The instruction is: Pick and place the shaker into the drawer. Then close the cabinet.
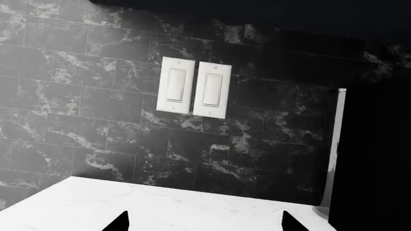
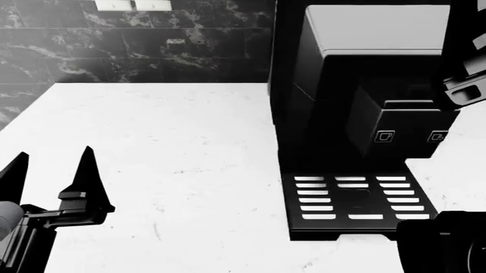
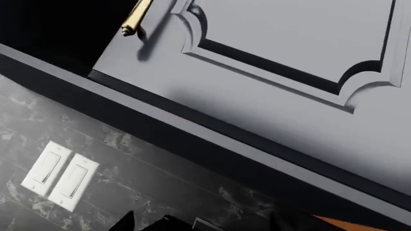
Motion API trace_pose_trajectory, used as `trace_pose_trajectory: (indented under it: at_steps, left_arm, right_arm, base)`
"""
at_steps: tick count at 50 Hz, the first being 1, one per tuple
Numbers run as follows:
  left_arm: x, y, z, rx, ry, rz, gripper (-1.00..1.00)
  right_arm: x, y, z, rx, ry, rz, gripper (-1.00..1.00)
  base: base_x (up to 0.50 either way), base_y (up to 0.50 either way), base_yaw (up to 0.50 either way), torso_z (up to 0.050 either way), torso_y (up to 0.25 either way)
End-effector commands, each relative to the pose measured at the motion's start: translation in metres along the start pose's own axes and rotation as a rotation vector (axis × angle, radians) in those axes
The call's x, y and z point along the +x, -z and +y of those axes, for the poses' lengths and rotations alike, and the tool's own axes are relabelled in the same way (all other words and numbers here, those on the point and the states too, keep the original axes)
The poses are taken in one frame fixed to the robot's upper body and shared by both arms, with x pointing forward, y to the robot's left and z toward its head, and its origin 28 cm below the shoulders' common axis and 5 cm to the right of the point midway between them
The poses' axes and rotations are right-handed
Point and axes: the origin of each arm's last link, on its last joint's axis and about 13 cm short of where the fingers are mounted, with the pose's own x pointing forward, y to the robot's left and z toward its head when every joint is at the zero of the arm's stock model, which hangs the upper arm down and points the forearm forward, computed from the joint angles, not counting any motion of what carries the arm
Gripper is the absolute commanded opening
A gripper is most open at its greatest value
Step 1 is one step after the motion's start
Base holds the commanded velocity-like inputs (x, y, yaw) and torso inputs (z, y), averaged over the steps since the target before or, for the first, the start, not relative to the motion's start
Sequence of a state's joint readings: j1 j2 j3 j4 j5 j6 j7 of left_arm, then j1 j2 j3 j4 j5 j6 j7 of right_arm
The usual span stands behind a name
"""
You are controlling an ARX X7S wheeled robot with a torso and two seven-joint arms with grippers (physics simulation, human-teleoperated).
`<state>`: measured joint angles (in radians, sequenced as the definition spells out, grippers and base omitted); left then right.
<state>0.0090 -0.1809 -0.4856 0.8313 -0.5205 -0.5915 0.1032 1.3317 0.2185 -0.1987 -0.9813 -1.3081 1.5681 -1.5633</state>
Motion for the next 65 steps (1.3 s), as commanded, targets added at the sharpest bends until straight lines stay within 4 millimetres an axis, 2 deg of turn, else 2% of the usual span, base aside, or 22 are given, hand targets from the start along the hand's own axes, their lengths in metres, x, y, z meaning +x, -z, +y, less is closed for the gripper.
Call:
trace_pose_trajectory:
  at_steps: [1,57,65]
  left_arm:
    - [0.0009,0.0012,0.0011,-0.014,0.006,-0.006,1.0]
    - [-0.0008,0.0021,0.0027,-0.013,0.007,-0.001,1.0]
    - [-0.0014,0.0013,0.0028,-0.012,0.008,0.0,1.0]
  right_arm:
    - [-0.0022,0.0011,0.0024,0.007,0.009,-0.007,1.0]
    - [-0.0027,0.0045,0.0082,0.027,0.003,-0.003,1.0]
    - [-0.0008,0.0076,0.0064,0.065,0.03,0.023,1.0]
  base:
    - [0.0,0.5,0.0,0.0,0.0]
    - [0.0,0.5,0.0,0.0,0.0]
    - [0.0,0.09,0.0,0.0,0.0]
